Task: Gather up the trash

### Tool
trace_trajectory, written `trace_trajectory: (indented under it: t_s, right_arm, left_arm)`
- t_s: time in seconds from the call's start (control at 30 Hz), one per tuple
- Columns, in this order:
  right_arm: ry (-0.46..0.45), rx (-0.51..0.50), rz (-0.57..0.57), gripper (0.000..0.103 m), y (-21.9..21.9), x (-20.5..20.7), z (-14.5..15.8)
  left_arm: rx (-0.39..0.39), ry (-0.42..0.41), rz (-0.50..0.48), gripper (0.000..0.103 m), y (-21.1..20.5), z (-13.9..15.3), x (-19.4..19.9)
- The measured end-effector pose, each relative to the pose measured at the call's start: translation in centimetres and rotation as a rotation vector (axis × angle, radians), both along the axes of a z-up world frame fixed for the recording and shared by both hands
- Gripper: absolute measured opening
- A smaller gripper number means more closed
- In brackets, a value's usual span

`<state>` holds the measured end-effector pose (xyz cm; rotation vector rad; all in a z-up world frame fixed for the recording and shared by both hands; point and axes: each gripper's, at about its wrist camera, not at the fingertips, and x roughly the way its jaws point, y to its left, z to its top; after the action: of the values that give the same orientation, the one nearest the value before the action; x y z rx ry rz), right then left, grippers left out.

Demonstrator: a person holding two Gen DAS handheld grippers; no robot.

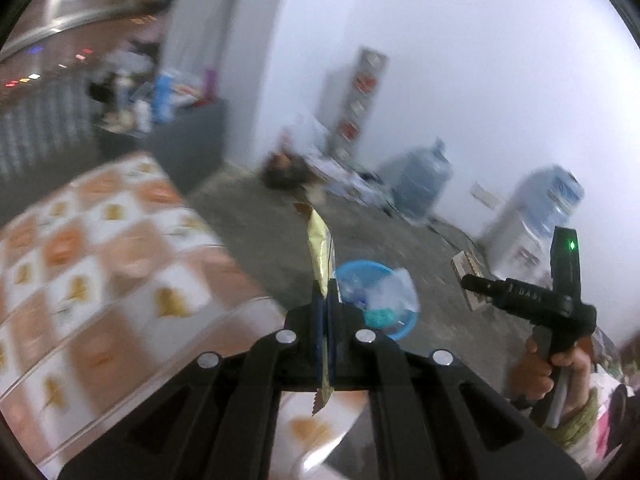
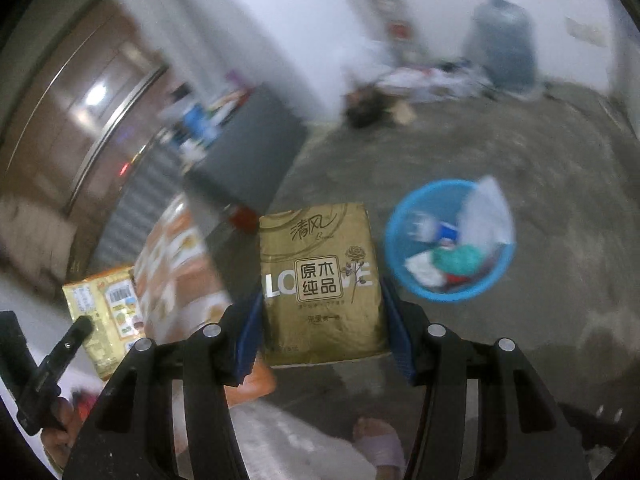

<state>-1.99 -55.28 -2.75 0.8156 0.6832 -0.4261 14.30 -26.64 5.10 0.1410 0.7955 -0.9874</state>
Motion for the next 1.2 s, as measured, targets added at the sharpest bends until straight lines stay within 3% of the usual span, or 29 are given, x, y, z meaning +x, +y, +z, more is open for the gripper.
trace_trajectory:
  t_s: [0.17,0.33,0.43,0.6,0.63,0.7,0.73,0.83,0.93,1.1,1.2]
  right_arm:
    - [0.024,0.094,-0.081,0.051,-4.3,-0.5,-3.9]
    - [0.052,0.18,-0.114,0.051,-8.1,1.1,-7.7]
    - [0.063,0.203,-0.12,0.052,-9.6,2.4,-9.4]
    - [0.078,0.223,-0.16,0.056,-12.7,4.3,-11.9]
    - [0.082,0.22,-0.161,0.063,-13.2,4.7,-12.3]
    - [0.109,0.213,-0.151,0.073,-14.2,5.9,-13.9]
    - [0.128,0.217,-0.151,0.074,-14.5,6.3,-14.7]
    - [0.204,0.249,-0.166,0.074,-14.7,6.1,-17.1]
    - [0.19,0.257,-0.175,0.074,-14.0,4.5,-17.2]
    - [0.178,0.181,-0.177,0.074,-11.6,1.8,-14.4]
    - [0.153,0.098,-0.156,0.074,-10.0,1.0,-11.2]
  left_arm:
    - [0.115,0.123,-0.107,0.001,-11.1,-4.9,1.6]
    - [0.248,0.194,-0.175,0.002,-20.1,-10.8,2.0]
    - [0.305,0.23,-0.194,0.002,-24.5,-14.1,2.4]
    - [0.322,0.297,-0.207,0.002,-29.1,-18.0,3.4]
    - [0.319,0.317,-0.208,0.004,-30.0,-18.9,3.8]
    - [0.363,0.325,-0.19,0.023,-31.4,-20.8,4.2]
    - [0.393,0.329,-0.171,0.039,-32.0,-21.8,4.4]
    - [0.396,0.343,-0.153,0.043,-31.7,-22.3,4.8]
    - [0.366,0.332,-0.154,0.046,-31.1,-21.1,4.6]
    - [0.305,0.269,-0.174,0.048,-28.7,-16.8,4.0]
    - [0.233,0.246,-0.189,0.053,-25.7,-13.1,3.3]
